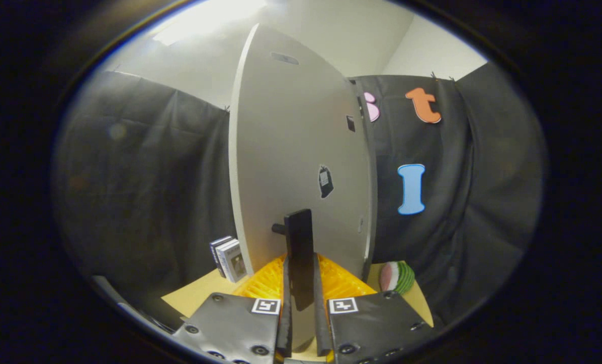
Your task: Open the shoe cabinet door, grab the shoes and put them into the shoe cabinet, then close the shoe cabinet door.
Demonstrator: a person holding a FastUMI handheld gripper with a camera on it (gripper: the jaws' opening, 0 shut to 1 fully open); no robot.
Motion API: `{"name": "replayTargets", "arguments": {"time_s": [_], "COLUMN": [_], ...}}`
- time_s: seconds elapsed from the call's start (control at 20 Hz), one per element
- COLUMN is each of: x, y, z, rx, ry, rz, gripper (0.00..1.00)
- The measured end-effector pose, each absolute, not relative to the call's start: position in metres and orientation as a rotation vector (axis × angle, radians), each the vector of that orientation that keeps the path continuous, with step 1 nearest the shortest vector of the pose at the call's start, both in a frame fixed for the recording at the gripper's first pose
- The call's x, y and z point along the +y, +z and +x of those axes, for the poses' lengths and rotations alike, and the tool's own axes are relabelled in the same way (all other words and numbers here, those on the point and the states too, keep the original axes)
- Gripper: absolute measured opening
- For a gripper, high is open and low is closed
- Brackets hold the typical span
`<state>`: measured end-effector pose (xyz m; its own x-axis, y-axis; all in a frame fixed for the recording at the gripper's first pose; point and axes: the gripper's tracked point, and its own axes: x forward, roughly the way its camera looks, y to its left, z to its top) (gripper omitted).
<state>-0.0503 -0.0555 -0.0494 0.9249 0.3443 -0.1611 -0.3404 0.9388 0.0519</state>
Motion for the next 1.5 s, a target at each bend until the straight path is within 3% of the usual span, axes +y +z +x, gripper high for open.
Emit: {"name": "replayTargets", "arguments": {"time_s": [0.4,0.7,1.15,1.5], "x": [-0.114,-0.167,-0.179,-0.189], "y": [-0.049,-0.045,-0.043,-0.024], "z": [-0.037,-0.034,-0.036,-0.081], "rx": [0.168,0.161,0.149,0.12], "ry": [0.172,0.078,0.136,0.073], "rz": [0.004,0.006,-0.014,0.008], "gripper": [0.2,0.13,0.13,0.14]}}
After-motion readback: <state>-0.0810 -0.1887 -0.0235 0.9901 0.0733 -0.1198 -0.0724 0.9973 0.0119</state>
